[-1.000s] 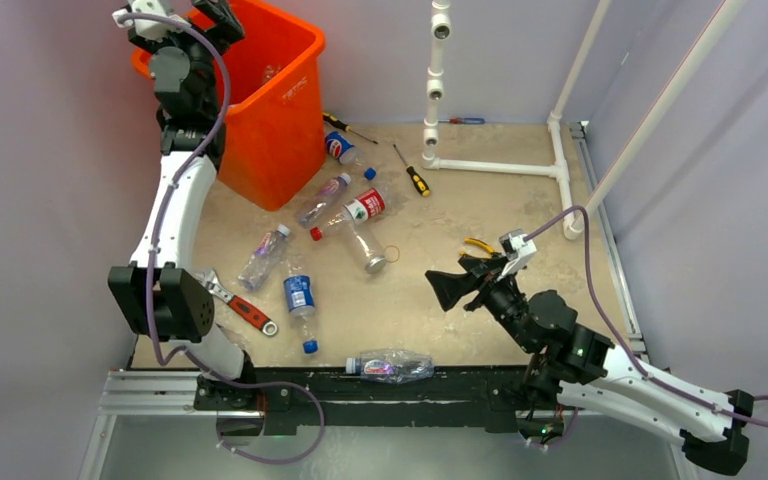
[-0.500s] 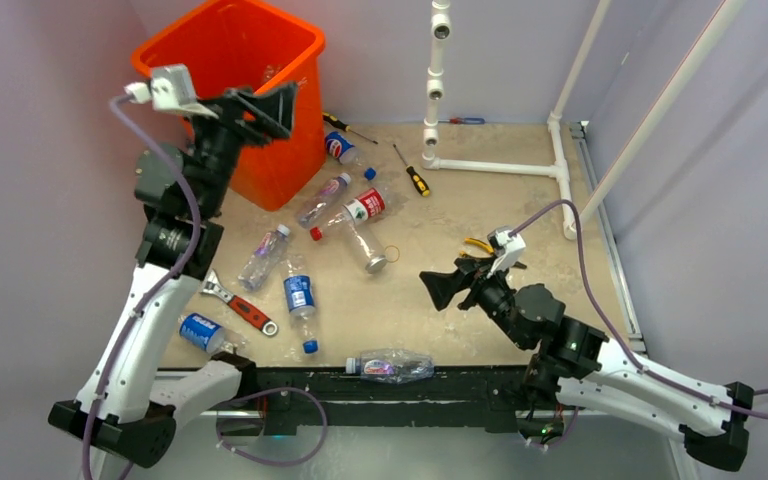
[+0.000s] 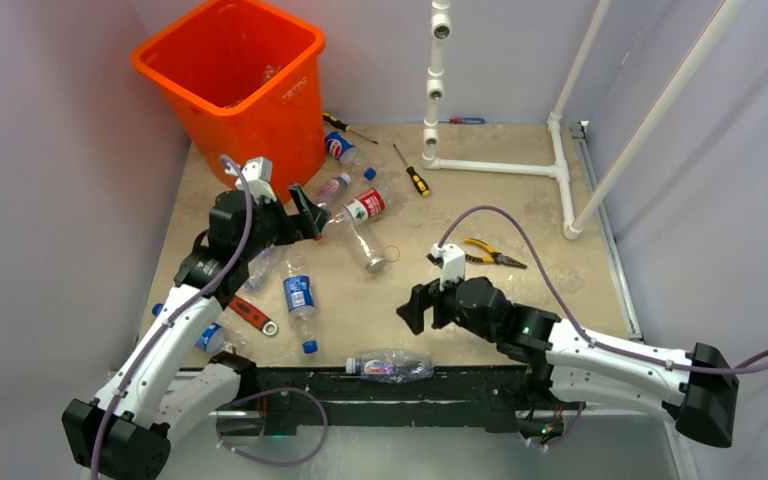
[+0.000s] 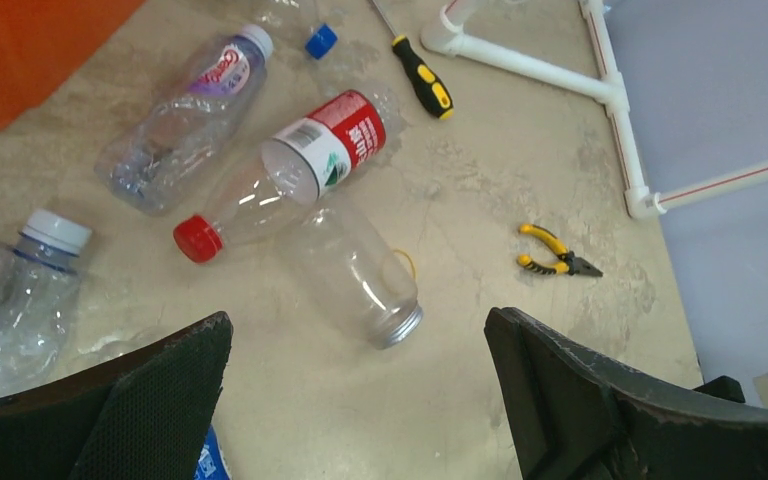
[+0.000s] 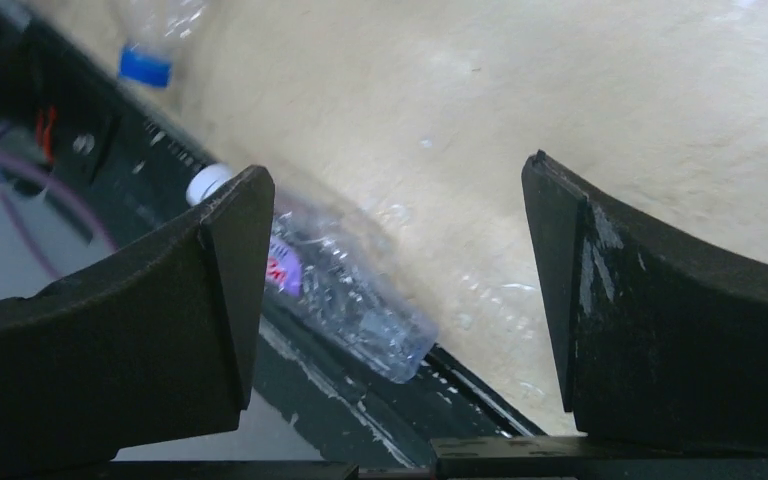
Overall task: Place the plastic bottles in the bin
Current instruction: Move the plastic bottle to the corner of the board.
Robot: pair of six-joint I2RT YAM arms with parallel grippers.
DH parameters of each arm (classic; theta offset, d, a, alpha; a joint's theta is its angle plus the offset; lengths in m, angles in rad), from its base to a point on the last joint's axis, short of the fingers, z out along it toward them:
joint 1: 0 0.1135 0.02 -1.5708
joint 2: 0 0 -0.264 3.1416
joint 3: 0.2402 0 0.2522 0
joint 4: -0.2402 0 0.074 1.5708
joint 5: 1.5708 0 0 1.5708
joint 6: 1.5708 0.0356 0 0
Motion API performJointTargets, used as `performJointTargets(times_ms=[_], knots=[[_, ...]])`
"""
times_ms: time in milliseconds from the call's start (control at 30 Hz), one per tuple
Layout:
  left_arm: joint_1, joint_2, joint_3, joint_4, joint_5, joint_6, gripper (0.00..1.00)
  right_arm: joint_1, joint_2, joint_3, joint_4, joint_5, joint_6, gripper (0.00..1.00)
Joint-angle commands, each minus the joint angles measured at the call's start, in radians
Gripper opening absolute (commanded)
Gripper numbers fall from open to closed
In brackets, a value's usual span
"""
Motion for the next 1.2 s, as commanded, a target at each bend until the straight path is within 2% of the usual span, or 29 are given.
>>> performJointTargets(times_ms=[0,67,167,333,433,800,1167], knots=[[-0.006,-0.04,-0.084,0.036,0.05,-0.055,0.99,0.02,-0.049,-0.014,0.033,-0.309,-0.021,0.91],[-0.006,-0.043,-0.111,0.052,0.048,-0.063,0.99,0.03,-0.04,-0.006,0.02,-0.378,-0.026,0.98],[-0.006,-0.045,-0.131,0.071,0.051,-0.068,0.99,0.085,0.062,0.047,-0.032,-0.382,-0.043,0.99],[-0.006,-0.047,-0.148,0.075,0.061,-0.065,0.99,0.243,0.322,0.19,-0.166,-0.181,-0.063,0.99],[-0.006,-0.051,-0.151,0.075,0.062,-0.06,0.99,0.287,0.421,0.244,-0.196,-0.128,-0.077,0.99],[-0.006,-0.043,-0.142,0.081,0.078,-0.041,0.99,0.322,0.533,0.309,-0.239,-0.098,-0.101,0.99],[-0.006,-0.041,-0.188,0.133,0.114,-0.078,0.99,0.327,0.621,0.33,-0.258,-0.131,-0.103,0.99]])
